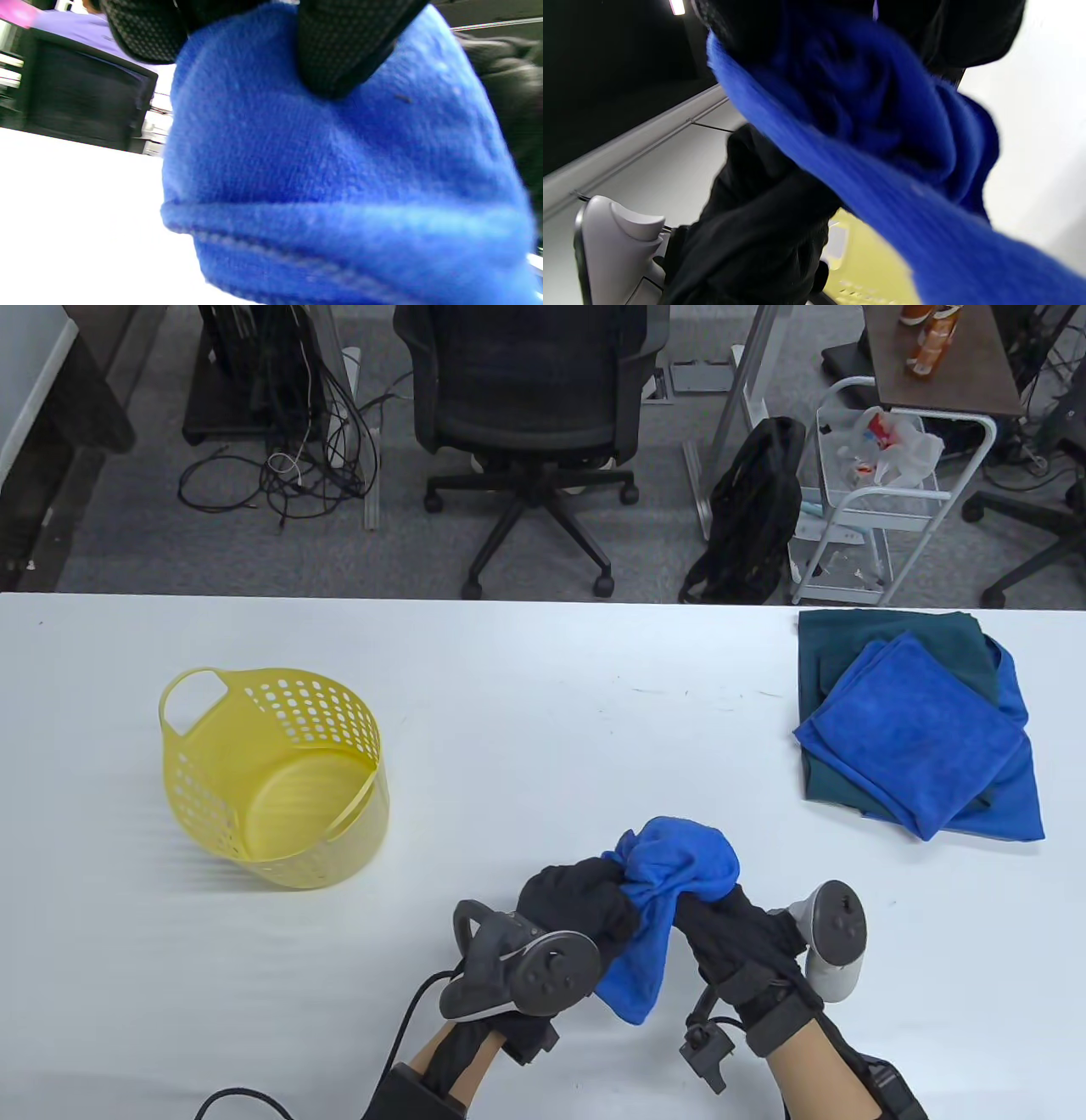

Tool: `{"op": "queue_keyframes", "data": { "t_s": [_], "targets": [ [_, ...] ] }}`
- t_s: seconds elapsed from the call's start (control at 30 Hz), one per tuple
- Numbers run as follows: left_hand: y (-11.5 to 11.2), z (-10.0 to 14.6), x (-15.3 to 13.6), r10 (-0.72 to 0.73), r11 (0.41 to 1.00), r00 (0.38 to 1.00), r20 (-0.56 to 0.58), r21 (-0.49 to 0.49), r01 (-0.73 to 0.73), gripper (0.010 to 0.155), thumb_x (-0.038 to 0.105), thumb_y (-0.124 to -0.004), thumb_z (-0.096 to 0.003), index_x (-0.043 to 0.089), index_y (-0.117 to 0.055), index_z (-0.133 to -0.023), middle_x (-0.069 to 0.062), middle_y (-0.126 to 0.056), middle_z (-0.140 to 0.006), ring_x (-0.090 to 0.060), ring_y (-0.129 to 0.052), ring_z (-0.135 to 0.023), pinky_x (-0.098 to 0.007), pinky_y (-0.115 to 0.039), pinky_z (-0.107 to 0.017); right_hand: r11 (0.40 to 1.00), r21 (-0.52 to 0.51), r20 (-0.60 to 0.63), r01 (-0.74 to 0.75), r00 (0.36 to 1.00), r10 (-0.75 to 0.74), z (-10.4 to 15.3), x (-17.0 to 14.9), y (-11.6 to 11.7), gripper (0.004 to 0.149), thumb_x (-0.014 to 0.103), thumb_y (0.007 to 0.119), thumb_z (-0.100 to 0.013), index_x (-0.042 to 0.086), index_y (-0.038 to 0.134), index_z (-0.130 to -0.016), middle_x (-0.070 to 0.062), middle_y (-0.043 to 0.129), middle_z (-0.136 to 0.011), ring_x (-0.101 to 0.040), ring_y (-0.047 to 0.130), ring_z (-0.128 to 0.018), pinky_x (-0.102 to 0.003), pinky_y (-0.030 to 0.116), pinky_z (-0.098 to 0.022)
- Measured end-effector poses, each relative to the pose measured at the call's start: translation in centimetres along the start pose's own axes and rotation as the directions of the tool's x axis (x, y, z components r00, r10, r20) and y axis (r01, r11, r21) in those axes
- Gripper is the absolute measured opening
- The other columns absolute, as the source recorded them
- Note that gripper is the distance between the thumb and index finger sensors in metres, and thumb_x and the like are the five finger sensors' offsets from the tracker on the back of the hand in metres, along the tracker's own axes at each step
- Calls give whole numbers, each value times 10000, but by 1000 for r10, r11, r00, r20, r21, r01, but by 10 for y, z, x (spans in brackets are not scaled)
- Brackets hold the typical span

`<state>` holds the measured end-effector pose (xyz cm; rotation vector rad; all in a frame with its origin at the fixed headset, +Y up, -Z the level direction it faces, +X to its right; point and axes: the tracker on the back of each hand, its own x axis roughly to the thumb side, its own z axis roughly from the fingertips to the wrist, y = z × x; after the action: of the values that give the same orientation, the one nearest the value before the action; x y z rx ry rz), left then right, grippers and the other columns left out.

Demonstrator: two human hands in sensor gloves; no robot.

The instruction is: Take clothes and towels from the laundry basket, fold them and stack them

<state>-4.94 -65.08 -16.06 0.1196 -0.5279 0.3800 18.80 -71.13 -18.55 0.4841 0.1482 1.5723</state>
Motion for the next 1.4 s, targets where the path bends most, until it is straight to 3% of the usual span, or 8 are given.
{"op": "queue_keyframes", "data": {
  "t_s": [0.2,0.33,0.73,0.93,1.07,1.27,1.33,1.4],
  "targets": [
    [-8,4,-50,252,961,959,-131,-84,-264,361,365,-906,-498,375,-806,-845,-93,-736,-1110,-322,-863,-967,-621,-730,-699,999,-32,-30,35,999,-35,-6,-16,5,445,163,583,-644,126,551,-1086,-272,518,-1138,-522,628,-975,-704,570,-669],
    [-5,11,-69,322,937,927,-194,-78,-342,597,383,-867,-532,305,-671,-1090,-202,-665,-1176,-422,-801,-1009,-642,-701,-706,998,-58,-42,35,998,-37,-4,-17,-2,443,158,584,-643,136,565,-1085,-271,528,-1136,-520,625,-977,-706,556,-673],
    [-26,4,-43,271,925,957,-106,-247,-289,944,395,-842,-555,269,-192,-1228,-289,-365,-1289,-532,-646,-1094,-683,-653,-722,992,124,20,-11,1000,9,-8,-13,9,374,54,624,-594,245,789,-871,-243,570,-1143,-537,616,-992,-740,530,-669],
    [-38,3,-41,355,897,930,-96,-244,-368,909,509,-822,-529,346,-260,-1224,-284,-459,-1262,-532,-603,-1100,-700,-617,-728,995,54,-1,-82,997,82,-5,-12,6,376,40,636,-586,282,823,-805,-255,554,-1146,-563,589,-989,-760,543,-650],
    [-34,6,-40,394,914,916,-74,-69,-399,459,483,-745,-579,358,-682,-1016,-223,-614,-1217,-486,-719,-1055,-663,-659,-719,987,101,-14,-122,992,124,-5,-11,1,385,43,678,-591,225,780,-915,-288,525,-1153,-599,554,-989,-781,525,-642],
    [-25,11,-47,364,931,922,-128,23,-364,425,546,-756,-592,274,-767,-919,-86,-922,-955,-280,-1004,-771,-511,-839,-608,957,260,-39,126,992,-120,-3,-14,-9,929,581,687,-628,-65,341,-1200,-387,265,-1220,-651,404,-1050,-861,419,-642],
    [-26,9,-47,358,933,924,-132,6,-360,431,548,-757,-592,275,-766,-925,-72,-948,-921,-257,-1023,-739,-493,-855,-593,995,76,-111,69,992,-60,-1,-19,-4,818,584,666,-612,-2,473,-1150,-334,433,-1179,-576,574,-997,-793,514,-647],
    [-28,9,-48,365,930,919,-150,13,-367,440,550,-756,-590,269,-764,-929,-51,-967,-884,-235,-1037,-705,-477,-868,-575,996,-77,-157,-34,987,22,0,-21,-1,407,346,748,-627,124,717,-967,-265,613,-1099,-509,713,-921,-747,587,-629]
  ]
}}
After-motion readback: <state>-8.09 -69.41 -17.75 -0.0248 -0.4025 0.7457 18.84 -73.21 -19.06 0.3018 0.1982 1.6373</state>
